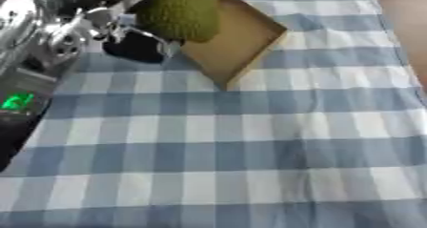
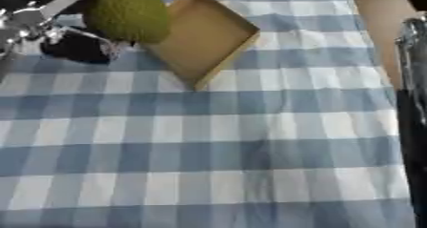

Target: Pick up objects on the table and place them in the box.

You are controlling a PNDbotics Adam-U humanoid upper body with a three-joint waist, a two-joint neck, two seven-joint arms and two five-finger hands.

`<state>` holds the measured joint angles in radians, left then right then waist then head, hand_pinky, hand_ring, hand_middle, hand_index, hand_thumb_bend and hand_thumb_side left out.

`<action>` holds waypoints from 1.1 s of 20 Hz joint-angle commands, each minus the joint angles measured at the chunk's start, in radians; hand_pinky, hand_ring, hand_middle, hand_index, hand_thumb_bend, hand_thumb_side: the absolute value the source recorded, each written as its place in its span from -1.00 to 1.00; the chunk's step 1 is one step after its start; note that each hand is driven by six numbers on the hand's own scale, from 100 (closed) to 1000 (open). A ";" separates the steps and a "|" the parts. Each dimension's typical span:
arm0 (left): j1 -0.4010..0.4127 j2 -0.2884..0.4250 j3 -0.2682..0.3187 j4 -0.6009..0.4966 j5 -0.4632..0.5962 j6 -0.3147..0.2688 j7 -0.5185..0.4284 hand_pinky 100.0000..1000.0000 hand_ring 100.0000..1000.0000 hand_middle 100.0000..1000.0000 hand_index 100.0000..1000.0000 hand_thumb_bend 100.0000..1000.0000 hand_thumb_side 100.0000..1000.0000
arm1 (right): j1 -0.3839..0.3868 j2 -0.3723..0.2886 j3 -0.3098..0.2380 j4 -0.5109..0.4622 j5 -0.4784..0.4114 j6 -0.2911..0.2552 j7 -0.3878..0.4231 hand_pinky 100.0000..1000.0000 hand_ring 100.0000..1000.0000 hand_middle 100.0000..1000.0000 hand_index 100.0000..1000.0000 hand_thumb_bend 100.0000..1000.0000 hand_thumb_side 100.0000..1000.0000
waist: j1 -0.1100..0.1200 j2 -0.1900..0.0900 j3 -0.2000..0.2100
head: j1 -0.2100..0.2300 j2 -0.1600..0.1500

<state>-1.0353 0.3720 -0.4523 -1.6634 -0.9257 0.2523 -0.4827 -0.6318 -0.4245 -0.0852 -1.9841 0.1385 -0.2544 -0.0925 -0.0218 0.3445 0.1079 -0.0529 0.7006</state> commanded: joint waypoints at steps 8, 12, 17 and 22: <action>-0.089 -0.228 0.113 0.349 -0.209 -0.057 0.253 0.06 -0.13 -0.15 0.12 -1.00 -0.63 | -0.057 0.031 0.014 -0.016 -0.027 -0.011 0.022 0.70 0.78 0.22 0.64 -1.00 -0.06 | -0.013 -0.003 -0.040 | 0.056 -0.043; -0.088 -0.258 0.132 0.442 -0.267 -0.061 0.301 0.06 -0.12 -0.15 0.12 -1.00 -0.69 | -0.068 0.048 0.025 -0.016 -0.039 -0.014 0.035 0.71 0.78 0.22 0.64 -1.00 -0.06 | -0.015 0.004 -0.056 | 0.067 -0.050; -0.081 -0.277 0.164 0.546 -0.350 -0.020 0.367 0.07 -0.12 -0.15 0.13 -1.00 -0.79 | -0.073 0.061 0.031 -0.016 -0.052 -0.015 0.047 0.71 0.79 0.21 0.64 -1.00 -0.06 | -0.015 0.010 -0.069 | 0.072 -0.054; -0.076 -0.301 0.185 0.631 -0.369 -0.006 0.426 0.14 -0.05 -0.07 0.24 -1.00 -0.92 | -0.075 0.072 0.036 -0.016 -0.062 -0.014 0.059 0.71 0.79 0.21 0.63 -1.00 -0.06 | -0.019 0.015 -0.077 | 0.080 -0.059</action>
<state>-1.0947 0.0757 -0.2798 -1.0350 -1.2883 0.2442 -0.0742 -0.6937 -0.3450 -0.0482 -1.9841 0.0835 -0.2683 -0.0380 -0.0396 0.3812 0.0331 0.0231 0.6562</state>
